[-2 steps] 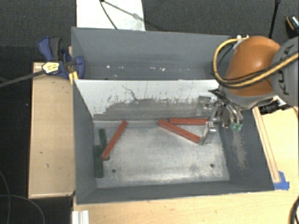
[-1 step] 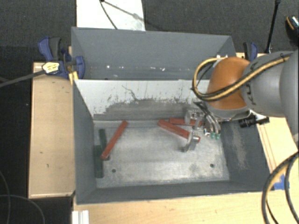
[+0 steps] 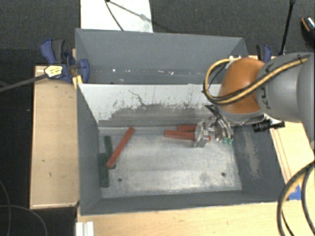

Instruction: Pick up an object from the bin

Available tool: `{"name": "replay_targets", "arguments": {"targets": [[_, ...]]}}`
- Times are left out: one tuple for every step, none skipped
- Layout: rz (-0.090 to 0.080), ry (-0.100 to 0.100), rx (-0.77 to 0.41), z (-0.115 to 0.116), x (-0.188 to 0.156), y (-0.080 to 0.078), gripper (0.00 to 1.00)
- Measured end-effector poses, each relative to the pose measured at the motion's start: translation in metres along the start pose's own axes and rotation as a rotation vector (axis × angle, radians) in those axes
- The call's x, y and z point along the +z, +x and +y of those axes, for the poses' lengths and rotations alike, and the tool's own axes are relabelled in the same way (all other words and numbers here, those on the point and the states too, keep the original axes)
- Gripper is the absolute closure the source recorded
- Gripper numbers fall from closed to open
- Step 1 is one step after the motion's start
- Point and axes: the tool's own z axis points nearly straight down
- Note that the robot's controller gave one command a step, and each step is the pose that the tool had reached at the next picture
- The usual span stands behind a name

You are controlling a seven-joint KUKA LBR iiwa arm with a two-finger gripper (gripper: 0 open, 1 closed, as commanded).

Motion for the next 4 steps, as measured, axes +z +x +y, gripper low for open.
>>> {"name": "replay_targets", "arguments": {"targets": [[0.004,0.001,-0.001,0.0,0.002,0.002,0.0],[0.007,-0.002,0.047,0.062,0.004,0.015,0.0],[-0.001,-0.001,0.052,0.058,0.002,0.012,1.0],[0.005,0.0,0.05,0.058,0.004,0.014,0.0]]}}
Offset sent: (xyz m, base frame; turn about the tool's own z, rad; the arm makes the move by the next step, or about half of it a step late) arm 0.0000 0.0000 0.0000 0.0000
